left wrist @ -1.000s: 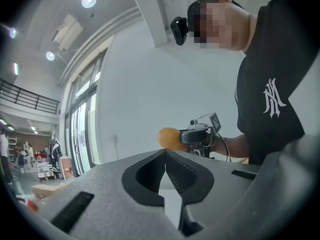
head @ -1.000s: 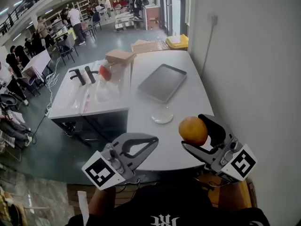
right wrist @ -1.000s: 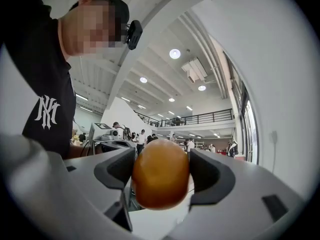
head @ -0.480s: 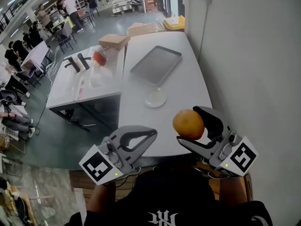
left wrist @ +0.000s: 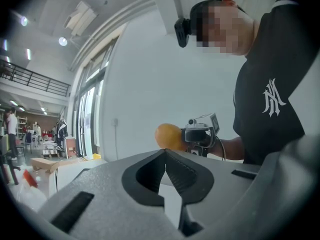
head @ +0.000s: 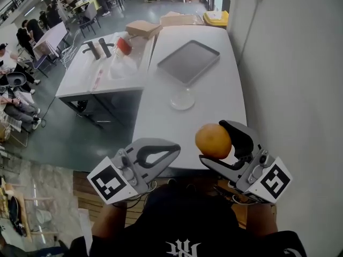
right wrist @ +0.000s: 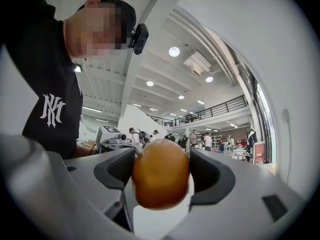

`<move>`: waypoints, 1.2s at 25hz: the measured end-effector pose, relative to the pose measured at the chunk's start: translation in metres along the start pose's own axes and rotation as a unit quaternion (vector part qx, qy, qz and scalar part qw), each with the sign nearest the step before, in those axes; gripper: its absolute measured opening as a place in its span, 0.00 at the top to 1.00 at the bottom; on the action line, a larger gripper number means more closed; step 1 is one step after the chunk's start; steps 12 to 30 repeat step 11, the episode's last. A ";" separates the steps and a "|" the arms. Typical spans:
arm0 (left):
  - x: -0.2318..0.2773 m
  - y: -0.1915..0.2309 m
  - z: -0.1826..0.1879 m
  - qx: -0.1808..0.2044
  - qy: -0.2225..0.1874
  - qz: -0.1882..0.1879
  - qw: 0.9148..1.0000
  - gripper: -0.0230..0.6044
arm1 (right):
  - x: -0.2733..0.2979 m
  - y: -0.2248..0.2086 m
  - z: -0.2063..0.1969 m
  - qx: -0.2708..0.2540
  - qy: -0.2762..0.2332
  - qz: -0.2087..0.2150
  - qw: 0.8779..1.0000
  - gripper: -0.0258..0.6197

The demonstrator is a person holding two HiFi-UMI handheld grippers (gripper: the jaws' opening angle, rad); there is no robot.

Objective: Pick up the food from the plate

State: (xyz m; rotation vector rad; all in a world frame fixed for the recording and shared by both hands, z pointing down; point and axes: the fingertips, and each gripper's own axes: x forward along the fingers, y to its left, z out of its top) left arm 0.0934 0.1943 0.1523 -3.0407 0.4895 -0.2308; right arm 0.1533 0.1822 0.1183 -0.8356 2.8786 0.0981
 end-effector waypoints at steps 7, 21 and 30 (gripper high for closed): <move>0.000 -0.004 -0.005 -0.006 0.008 0.007 1.000 0.95 | -0.003 0.003 -0.001 0.010 -0.001 0.013 1.000 0.43; -0.001 -0.010 -0.001 -0.003 0.001 0.007 1.000 0.96 | -0.007 0.009 -0.003 0.002 0.004 0.017 1.000 0.43; -0.001 -0.010 -0.001 -0.003 0.001 0.007 1.000 0.96 | -0.007 0.009 -0.003 0.002 0.004 0.017 1.000 0.43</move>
